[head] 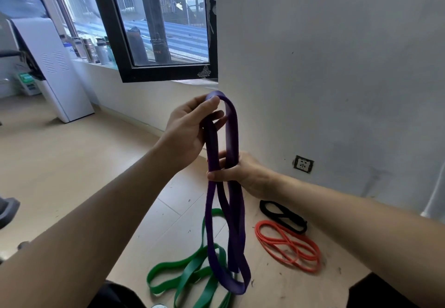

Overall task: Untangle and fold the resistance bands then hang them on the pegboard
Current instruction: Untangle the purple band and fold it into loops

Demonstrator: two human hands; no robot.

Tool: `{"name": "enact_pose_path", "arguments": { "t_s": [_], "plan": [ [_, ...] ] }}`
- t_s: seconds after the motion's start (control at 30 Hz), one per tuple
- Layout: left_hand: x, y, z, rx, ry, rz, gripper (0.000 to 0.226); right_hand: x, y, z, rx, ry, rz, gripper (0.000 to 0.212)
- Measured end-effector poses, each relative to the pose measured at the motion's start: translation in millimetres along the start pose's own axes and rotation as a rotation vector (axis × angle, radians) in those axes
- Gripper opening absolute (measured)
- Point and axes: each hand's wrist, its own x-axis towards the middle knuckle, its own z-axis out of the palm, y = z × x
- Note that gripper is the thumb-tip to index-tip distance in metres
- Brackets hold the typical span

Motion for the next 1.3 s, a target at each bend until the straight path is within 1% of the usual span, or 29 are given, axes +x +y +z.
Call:
{"name": "enact_pose_path", "arguments": {
  "t_s": [0.07, 0.2, 0.23, 0.4, 0.6, 0.73, 0.83, 0.97, 1.03, 1.07, 1.13, 1.2, 1.27, 1.3],
  "plan": [
    [0.8, 4.4, -4.6, -0.017, 0.017, 0.021, 0.019, 0.1, -0.6, 5.4, 0.003, 0.012, -0.025, 0.039],
    [1.4, 12.1, -18.0, -0.006, 0.062, 0.055, 0.016, 1.8, 2.5, 11.9, -0.074, 0.06, -0.076, 0.055],
    [0.8, 14.0, -21.7, 0.0, 0.064, 0.057, 0.017, 2.6, 4.1, 10.9, -0.086, 0.072, -0.091, 0.056],
    [-3.2, 22.8, -40.6, 0.015, 0.021, 0.053, 0.013, 4.0, 12.1, -4.9, -0.176, 0.103, -0.146, 0.044],
    [-8.4, 29.3, -65.7, 0.057, -0.08, 0.023, 0.014, 7.0, 24.6, -23.3, -0.367, 0.14, -0.154, 0.033],
    [-11.1, 22.6, -90.2, 0.093, -0.036, -0.055, 0.021, 5.3, 26.5, -42.3, -0.408, 0.18, -0.127, 0.035],
    [-13.8, 11.2, -110.2, 0.254, 0.036, -0.124, 0.039, 1.6, 22.6, -59.4, -0.375, 0.213, -0.098, 0.037],
    [-20.7, -5.2, -139.3, 0.515, 0.028, -0.214, 0.041, -5.0, 16.9, -76.3, -0.31, 0.212, -0.094, 0.038],
    [-23.0, -11.7, -151.9, 0.681, -0.01, -0.26, 0.046, -5.7, 13.5, -81.1, -0.308, 0.212, -0.107, 0.038],
    [-23.6, -14.5, -154.8, 0.77, -0.033, -0.276, 0.044, -5.7, 11.2, -82.5, -0.306, 0.214, -0.118, 0.039],
    [-22.9, -20.1, -153.2, 0.934, -0.071, -0.276, 0.031, -5.6, 6.9, -84.0, -0.301, 0.219, -0.144, 0.04],
    [-20.8, -25.5, -147.4, 1.048, -0.129, -0.288, 0.025, -6.9, 1.3, -83.8, -0.297, 0.219, -0.168, 0.041],
    [-19.4, -27.7, -137.5, 1.109, -0.193, -0.312, 0.03, -7.8, -4.8, -82.8, -0.299, 0.218, -0.191, 0.042],
    [-18.8, -28.9, -131.1, 1.118, -0.213, -0.31, 0.039, -8.5, -7.9, -82.1, -0.308, 0.215, -0.201, 0.043]
  ]
}}
